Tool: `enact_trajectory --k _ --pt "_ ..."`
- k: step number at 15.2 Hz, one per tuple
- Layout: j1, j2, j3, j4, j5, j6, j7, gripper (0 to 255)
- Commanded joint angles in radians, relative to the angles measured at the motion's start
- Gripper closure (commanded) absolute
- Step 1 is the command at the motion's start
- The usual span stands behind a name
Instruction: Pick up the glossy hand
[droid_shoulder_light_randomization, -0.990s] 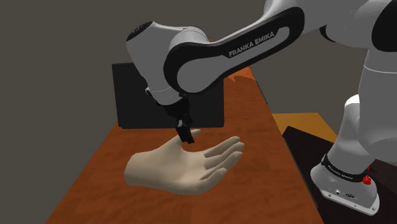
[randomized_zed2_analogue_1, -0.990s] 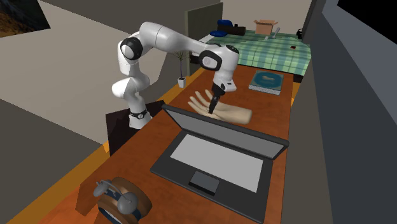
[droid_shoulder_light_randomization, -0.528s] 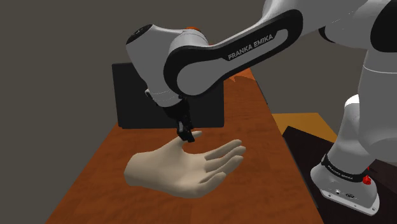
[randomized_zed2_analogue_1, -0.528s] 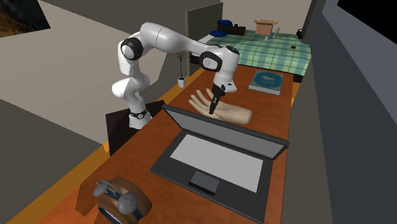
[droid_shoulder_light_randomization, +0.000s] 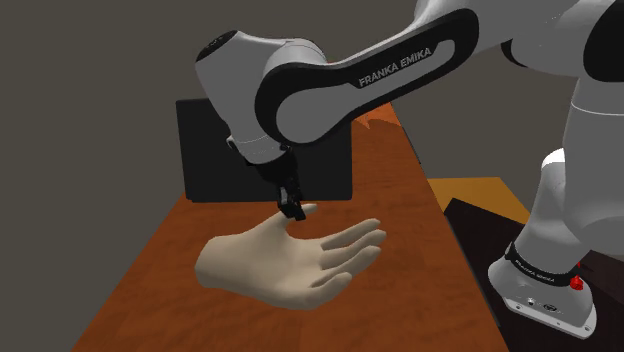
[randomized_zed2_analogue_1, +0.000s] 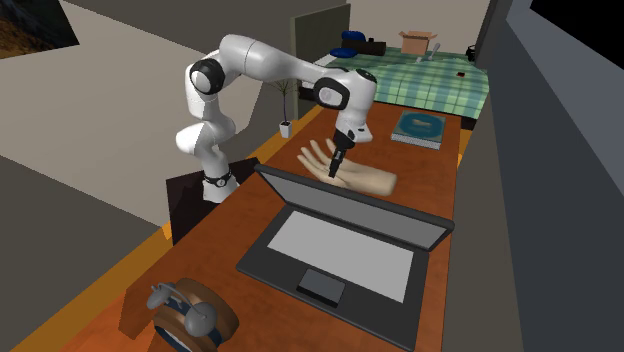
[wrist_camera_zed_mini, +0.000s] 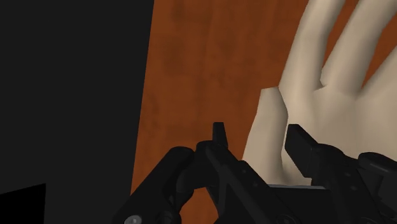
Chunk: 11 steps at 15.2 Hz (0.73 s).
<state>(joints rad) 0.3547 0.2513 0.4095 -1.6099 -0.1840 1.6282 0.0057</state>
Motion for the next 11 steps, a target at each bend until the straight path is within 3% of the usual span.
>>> enact_trajectory --k 1,11 --pt "0.000 -0.003 0.000 0.021 0.001 -0.022 -0.002 255" --pt "0.011 0.003 0.004 0.163 0.000 -0.158 -0.014 255"
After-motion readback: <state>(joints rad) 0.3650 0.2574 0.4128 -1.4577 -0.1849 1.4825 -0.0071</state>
